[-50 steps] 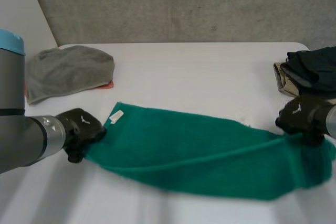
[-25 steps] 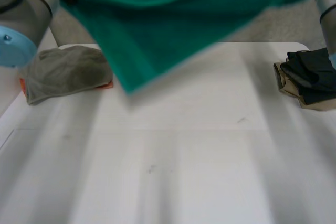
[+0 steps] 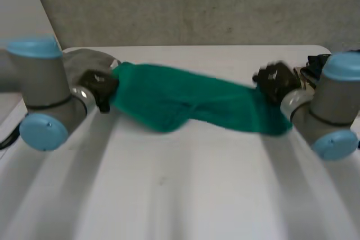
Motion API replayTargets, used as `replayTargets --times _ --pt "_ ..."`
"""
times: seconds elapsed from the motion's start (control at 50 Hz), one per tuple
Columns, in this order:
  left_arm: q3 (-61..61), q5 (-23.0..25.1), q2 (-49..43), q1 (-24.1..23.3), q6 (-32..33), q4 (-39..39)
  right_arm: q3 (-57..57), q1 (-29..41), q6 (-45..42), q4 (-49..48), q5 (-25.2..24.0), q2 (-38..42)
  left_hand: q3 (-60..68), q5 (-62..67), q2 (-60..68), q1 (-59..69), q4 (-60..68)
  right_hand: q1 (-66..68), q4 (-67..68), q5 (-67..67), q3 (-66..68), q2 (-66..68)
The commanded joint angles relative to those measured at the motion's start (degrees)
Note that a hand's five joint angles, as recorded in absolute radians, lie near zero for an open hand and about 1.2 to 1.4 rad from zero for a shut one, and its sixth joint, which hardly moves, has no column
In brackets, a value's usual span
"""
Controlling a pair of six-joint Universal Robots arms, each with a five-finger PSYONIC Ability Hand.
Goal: Fold the laundry.
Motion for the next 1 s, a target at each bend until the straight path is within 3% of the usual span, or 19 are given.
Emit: replayTargets --times 0.02,0.1,0.34,0.56,0.64,0.68,0.72,0.8,0.88,1.0 --pt "-4.78 2.41 0.24 1.31 2.16 0.05 4.09 -0.26 -2.03 1.25 1.83 0.65 -7.48 -7.38 -7.20 -7.29 -7.40 16.17 11.46 12.58 11.98 12.97" --pt "-6.37 3.56 2.17 2.54 2.60 0.84 5.31 -0.18 -1.94 1.60 2.53 -1.28 -17.93 -17.83 -17.66 -17.75 -17.86 16.17 11.46 12.58 11.98 12.97" --pt "-11.29 8.82 4.20 6.50 4.36 7.17 8.57 -0.26 -2.64 2.48 2.44 -5.86 -11.22 -11.11 -10.94 -11.03 -11.14 16.17 11.46 12.58 11.98 12.97" --pt "-11.64 11.30 1.47 5.89 6.30 4.89 8.83 -0.70 -2.73 2.48 2.62 -5.86 -15.25 -15.15 -14.97 -15.06 -15.18 16.17 11.46 12.58 11.98 12.97" --pt "-11.73 11.21 0.77 5.89 7.44 3.31 8.66 -0.88 -2.55 2.48 2.53 -6.03 -5.54 -5.43 -5.26 -5.35 -5.46 16.17 11.46 12.58 11.98 12.97" --pt "-11.82 11.03 0.94 5.89 8.58 2.87 8.48 -1.06 -2.29 2.48 2.44 -6.21 19.14 19.25 19.42 19.33 19.22 16.17 11.46 12.58 11.98 12.97" --pt "-11.73 10.68 1.38 5.89 9.37 2.52 8.22 -1.32 -2.03 2.48 2.44 -6.73 20.56 20.67 20.84 20.75 20.64 16.17 11.46 12.58 11.98 12.97" --pt "-11.99 8.49 5.15 6.15 9.73 -0.20 6.73 -1.67 -1.15 3.88 2.09 -9.72 20.56 20.67 20.84 20.75 20.64 16.17 11.46 12.58 11.98 12.97" --pt "-11.64 7.95 15.42 6.50 7.97 -2.49 2.43 -3.42 0.26 6.25 0.95 -15.16 20.56 20.67 20.84 20.75 20.64 16.17 11.46 12.58 11.98 12.97" --pt "-8.40 8.13 35.29 7.55 -2.48 -2.06 -6.98 -7.12 9.65 6.96 -1.60 -23.08 20.56 20.67 20.84 20.75 20.64 16.17 11.46 12.58 11.98 12.97"
